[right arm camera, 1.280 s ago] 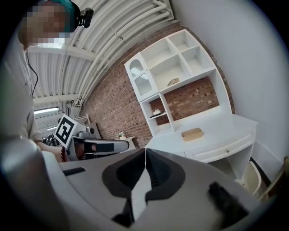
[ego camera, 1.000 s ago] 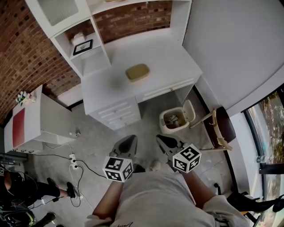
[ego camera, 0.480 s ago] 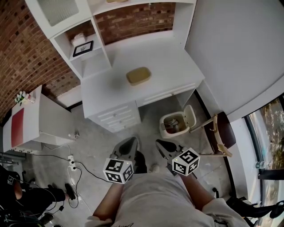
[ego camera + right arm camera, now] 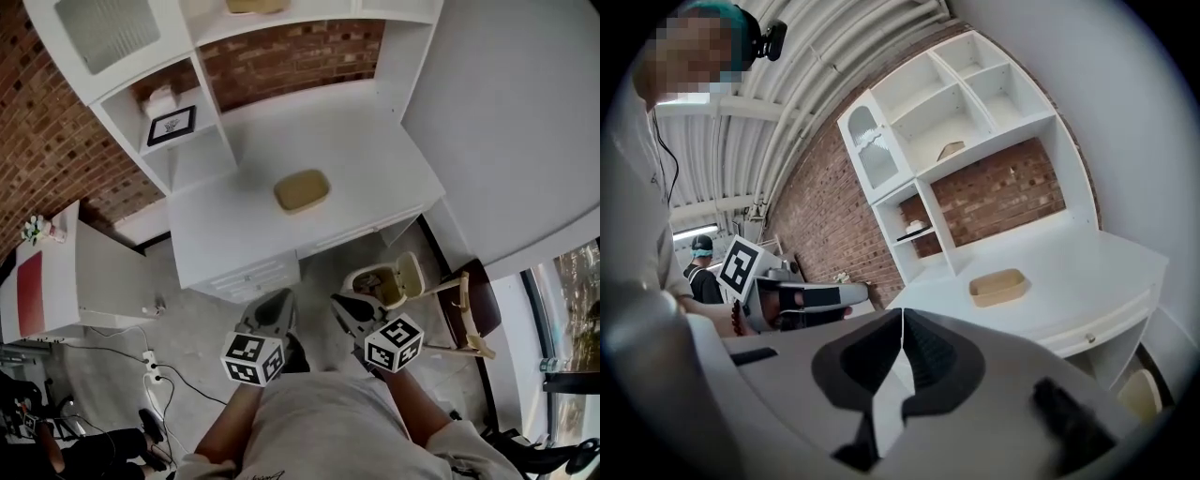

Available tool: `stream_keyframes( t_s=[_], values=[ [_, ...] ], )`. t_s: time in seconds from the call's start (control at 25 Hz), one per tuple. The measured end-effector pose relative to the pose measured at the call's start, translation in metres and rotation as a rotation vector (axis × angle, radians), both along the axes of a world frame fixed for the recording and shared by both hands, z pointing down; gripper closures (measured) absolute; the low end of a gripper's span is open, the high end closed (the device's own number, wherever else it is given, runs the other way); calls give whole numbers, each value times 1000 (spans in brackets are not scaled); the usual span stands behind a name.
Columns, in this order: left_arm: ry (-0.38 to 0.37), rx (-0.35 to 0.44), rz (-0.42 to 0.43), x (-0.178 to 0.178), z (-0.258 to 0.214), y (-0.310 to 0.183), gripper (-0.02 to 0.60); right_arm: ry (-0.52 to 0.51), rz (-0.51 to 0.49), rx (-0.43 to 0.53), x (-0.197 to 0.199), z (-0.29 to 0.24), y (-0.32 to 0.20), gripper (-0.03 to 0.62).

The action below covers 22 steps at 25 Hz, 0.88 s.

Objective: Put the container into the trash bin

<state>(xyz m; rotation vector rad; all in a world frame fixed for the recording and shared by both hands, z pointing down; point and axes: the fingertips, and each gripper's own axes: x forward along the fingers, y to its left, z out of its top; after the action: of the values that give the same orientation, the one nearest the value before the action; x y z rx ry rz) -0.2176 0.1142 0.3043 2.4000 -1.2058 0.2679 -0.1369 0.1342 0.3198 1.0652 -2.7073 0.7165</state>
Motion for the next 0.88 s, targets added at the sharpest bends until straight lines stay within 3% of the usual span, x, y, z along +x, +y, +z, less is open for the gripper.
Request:
stream_keyframes(
  t_s=[0.56,0.88],
  values=[
    [-3,-19,81,-42,-8,-142,565,26,76,-9,-34,-8,-147,566],
    [26,-17,106,-69,-8,-189,565,55,123,0,-51,-13,-204,566]
  ],
)
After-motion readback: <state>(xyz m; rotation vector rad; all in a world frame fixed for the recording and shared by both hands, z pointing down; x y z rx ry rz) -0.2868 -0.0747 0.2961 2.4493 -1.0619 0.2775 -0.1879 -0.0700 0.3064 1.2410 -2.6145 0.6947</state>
